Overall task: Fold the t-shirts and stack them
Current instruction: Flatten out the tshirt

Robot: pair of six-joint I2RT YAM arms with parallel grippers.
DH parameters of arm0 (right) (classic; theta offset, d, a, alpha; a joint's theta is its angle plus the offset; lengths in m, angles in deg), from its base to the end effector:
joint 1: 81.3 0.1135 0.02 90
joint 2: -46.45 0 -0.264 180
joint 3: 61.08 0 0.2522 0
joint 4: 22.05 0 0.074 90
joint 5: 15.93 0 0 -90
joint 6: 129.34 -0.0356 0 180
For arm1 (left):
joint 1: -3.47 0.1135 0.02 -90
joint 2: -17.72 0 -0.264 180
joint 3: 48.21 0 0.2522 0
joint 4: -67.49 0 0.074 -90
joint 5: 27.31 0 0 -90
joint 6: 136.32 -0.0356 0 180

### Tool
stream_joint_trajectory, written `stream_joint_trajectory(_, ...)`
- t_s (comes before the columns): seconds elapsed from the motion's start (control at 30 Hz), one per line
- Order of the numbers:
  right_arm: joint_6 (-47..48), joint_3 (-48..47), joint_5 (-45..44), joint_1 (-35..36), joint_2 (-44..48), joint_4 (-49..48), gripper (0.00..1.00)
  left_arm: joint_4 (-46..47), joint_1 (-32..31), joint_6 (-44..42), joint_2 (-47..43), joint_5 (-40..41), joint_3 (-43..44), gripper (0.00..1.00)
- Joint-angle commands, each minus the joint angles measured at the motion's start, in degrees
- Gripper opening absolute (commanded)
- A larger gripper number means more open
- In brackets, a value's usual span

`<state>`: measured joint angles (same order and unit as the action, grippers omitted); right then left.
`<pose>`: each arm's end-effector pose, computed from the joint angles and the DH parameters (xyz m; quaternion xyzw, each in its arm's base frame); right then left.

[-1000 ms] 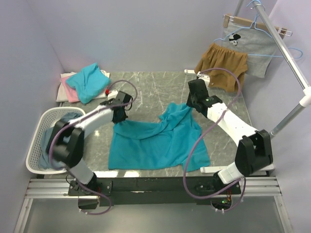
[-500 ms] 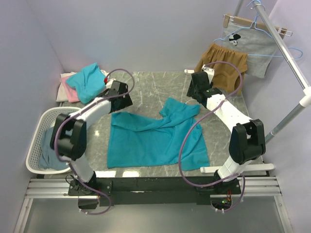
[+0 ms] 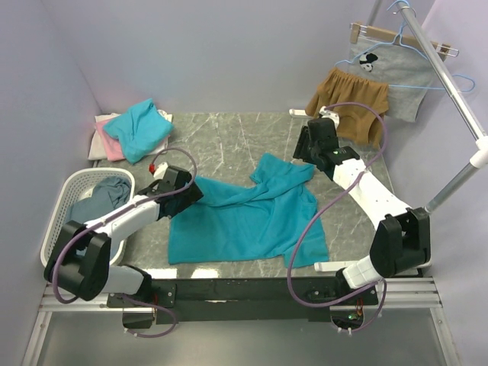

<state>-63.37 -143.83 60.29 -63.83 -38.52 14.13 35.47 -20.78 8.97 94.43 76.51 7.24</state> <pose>0.3211 0.0922 0.2993 0.1033 0.8894 0.0521 0.4423 0.2399 -0.0987 0.1920 -0.2886 0.8977 -0.1123 0.3134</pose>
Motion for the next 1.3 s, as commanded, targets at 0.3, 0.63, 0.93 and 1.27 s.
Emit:
stream_joint_trajectory(0.3, 3.29, 0.43, 0.16, 0.02, 0.77, 0.53, 0.63, 15.45, -0.36, 18.70, 7.40, 11.03, -2.58, 0.90)
stream_joint_trajectory(0.63, 2.85, 1.85, 1.47, -3.85, -3.44, -1.23, 0.57, 14.49, -0.01, 17.85, 7.31, 20.53, -0.92, 0.46)
stream_joint_trajectory(0.93, 10.91, -14.13, 20.00, -7.19, -20.31, 1.74, 0.60, 12.73, 1.40, 8.26, 5.91, 21.33, 5.06, 0.01)
stream_joint_trajectory(1.27, 19.37, -36.28, 33.72, -7.10, -38.85, 10.10, 0.66, 11.93, 1.49, 4.57, 6.26, 17.47, 6.65, 0.01)
